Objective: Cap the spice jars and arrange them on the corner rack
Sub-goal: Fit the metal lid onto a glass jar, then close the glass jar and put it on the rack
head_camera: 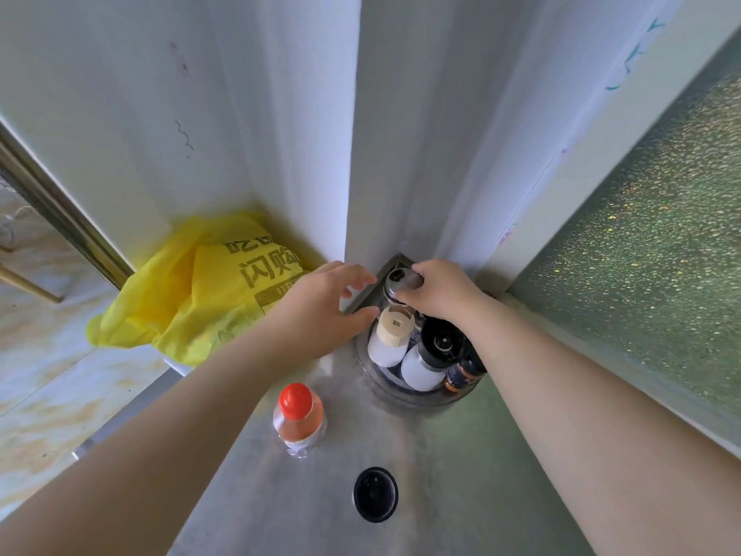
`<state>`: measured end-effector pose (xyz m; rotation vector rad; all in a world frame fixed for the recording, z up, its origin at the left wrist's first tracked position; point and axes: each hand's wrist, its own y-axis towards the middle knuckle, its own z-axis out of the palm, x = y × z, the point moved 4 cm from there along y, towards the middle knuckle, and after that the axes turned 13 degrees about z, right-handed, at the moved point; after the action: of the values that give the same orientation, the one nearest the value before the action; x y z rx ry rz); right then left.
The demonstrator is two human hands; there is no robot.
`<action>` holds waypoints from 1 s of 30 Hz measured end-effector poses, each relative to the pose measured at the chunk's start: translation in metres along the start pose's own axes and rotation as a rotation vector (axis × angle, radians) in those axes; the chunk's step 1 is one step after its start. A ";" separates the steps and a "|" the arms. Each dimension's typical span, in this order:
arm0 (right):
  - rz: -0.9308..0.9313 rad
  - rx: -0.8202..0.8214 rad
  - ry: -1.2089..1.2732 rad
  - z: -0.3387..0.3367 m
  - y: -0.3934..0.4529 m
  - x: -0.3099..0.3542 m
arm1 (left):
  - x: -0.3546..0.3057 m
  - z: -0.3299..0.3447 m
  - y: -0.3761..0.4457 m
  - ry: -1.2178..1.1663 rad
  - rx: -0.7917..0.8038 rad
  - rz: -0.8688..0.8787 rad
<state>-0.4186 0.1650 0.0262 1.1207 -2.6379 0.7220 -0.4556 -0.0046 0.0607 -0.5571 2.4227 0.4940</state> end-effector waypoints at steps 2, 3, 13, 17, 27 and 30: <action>-0.021 -0.016 0.022 -0.005 -0.008 -0.004 | -0.007 0.001 0.001 0.013 -0.001 0.010; -0.031 -0.042 0.048 -0.010 -0.013 -0.008 | -0.012 0.002 0.001 0.012 -0.006 0.017; 0.107 -0.281 0.280 -0.060 -0.183 -0.182 | -0.147 0.108 -0.002 -0.155 0.156 0.239; 0.288 -0.359 0.305 -0.055 -0.270 -0.284 | -0.224 0.195 -0.027 -0.247 0.359 0.375; 0.515 -0.307 0.234 -0.003 -0.411 -0.434 | -0.347 0.346 -0.109 -0.342 0.710 0.416; 0.454 -0.231 0.247 0.016 -0.411 -0.437 | -0.340 0.375 -0.122 -0.348 0.761 0.270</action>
<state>0.1813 0.1857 0.0090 0.3463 -2.6875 0.5608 0.0288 0.1594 -0.0351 0.1732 2.1283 -0.2275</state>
